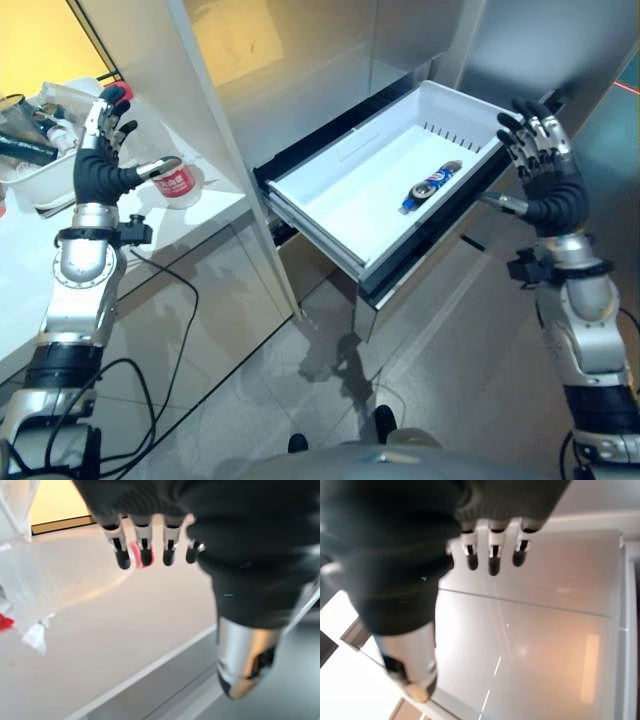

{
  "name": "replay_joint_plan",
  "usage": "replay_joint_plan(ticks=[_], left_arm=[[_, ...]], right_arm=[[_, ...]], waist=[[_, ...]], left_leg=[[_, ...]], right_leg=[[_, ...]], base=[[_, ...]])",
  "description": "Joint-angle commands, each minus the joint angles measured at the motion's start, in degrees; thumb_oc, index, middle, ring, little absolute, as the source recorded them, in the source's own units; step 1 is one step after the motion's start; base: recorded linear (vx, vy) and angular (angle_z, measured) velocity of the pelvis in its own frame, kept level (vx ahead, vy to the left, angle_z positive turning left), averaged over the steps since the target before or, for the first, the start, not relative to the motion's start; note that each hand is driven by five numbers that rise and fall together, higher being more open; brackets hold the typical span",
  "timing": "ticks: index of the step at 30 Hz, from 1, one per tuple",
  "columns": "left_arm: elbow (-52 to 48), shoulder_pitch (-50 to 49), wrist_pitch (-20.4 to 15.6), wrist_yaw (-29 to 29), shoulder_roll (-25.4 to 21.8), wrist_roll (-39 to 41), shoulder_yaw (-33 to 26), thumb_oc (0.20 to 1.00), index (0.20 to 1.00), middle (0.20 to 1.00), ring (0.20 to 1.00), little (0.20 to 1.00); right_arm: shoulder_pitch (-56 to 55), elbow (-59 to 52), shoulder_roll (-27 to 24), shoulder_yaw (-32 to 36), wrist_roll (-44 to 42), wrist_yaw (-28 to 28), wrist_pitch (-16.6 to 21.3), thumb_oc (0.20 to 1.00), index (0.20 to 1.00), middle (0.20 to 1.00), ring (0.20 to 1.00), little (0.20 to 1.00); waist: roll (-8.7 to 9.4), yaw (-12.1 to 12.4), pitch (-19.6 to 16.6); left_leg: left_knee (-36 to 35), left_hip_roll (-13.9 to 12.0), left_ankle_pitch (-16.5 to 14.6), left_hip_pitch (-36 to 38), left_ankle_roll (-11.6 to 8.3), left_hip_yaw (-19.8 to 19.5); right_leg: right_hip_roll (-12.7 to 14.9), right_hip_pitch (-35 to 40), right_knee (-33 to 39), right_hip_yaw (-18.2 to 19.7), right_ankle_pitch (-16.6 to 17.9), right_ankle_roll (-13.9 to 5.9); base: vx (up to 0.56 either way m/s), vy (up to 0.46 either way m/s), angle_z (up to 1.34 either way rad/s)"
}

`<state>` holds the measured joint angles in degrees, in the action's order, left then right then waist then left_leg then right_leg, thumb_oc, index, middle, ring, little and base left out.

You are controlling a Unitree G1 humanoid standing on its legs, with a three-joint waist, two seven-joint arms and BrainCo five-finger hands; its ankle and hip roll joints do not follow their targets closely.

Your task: Take the drinks into the refrigerator

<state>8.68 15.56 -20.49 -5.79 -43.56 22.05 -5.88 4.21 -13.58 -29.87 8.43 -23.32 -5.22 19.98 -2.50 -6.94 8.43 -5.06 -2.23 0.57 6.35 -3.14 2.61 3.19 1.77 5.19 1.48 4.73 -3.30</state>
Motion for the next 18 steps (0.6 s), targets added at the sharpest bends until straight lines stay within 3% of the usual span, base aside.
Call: replay_joint_plan(ticks=[1,13,18], left_arm=[[4.16,2.46,-1.69,-1.25,-2.28,-0.69,-4.25,1.000,1.000,1.000,1.000,1.000],[0.56,-1.37,-2.01,-1.15,-0.07,-2.41,-6.91,1.000,1.000,1.000,1.000,1.000],[-5.02,-7.04,-3.11,-0.29,3.64,-1.97,-10.73,1.000,1.000,1.000,1.000,1.000]], right_arm=[[0.19,-4.87,0.31,3.34,-1.51,-0.54,3.11,1.000,1.000,1.000,1.000,1.000],[-0.51,-4.91,1.09,4.01,-1.59,-1.29,2.91,1.000,1.000,1.000,1.000,1.000],[-1.32,-4.64,1.68,5.04,-0.86,-1.33,2.94,1.000,1.000,1.000,1.000,1.000]], waist=[[1.97,-0.38,-2.00],[2.89,0.61,-2.33],[3.14,1.61,-2.42]], left_leg=[[7.35,3.33,-9.81,0.84,4.08,-1.61],[6.89,3.34,-9.76,1.39,4.09,-2.62],[6.74,3.40,-9.64,1.47,4.15,-3.08]], right_leg=[[1.07,1.49,-7.16,-1.52,-9.21,-1.83],[1.30,2.97,-6.19,-2.56,-9.12,-1.67],[1.50,3.34,-5.91,-2.87,-8.92,-1.46]], base=[[0.01,0.000,-0.06],[0.00,-0.001,-0.01],[0.00,-0.003,0.01]])
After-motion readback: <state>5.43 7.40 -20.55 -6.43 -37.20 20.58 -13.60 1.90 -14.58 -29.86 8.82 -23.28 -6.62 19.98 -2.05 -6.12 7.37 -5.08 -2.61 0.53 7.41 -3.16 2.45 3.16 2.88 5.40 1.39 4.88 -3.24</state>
